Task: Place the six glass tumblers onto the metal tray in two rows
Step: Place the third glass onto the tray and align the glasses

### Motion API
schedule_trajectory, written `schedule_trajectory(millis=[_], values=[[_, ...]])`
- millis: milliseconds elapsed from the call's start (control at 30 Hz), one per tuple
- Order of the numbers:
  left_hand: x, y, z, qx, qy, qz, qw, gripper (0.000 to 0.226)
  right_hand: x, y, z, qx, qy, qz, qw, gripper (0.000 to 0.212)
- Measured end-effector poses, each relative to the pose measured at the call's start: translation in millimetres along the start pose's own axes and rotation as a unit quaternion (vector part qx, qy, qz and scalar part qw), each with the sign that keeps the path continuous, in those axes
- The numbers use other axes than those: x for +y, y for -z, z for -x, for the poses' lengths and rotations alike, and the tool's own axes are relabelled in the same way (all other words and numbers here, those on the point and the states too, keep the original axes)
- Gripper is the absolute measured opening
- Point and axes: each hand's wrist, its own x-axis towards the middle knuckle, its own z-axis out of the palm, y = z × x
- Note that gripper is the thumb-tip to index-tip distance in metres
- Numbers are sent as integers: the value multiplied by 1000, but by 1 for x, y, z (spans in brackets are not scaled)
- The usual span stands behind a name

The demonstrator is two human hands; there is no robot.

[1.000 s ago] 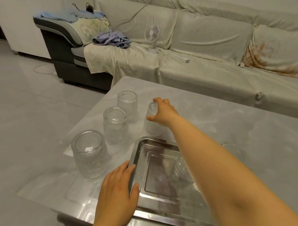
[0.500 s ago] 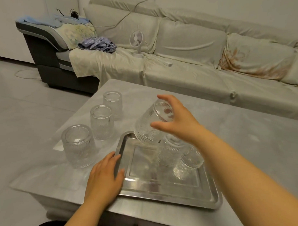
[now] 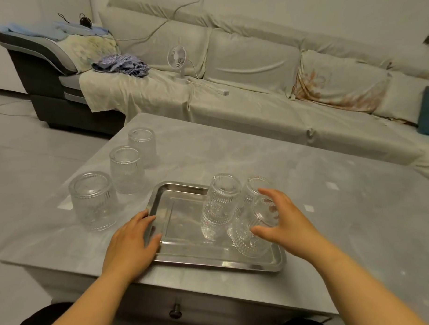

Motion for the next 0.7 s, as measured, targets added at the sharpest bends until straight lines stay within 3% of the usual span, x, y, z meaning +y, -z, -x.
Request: schedule_trajectory(millis=[267,700], values=[[-1,-1,-1,6,-7,-5,1000,45,22,-13,-3,-12,-52,33,998,77],[-2,-3,0,21,-15,4,1000,45,18,-22,-7,-19,-37,81,996,72]])
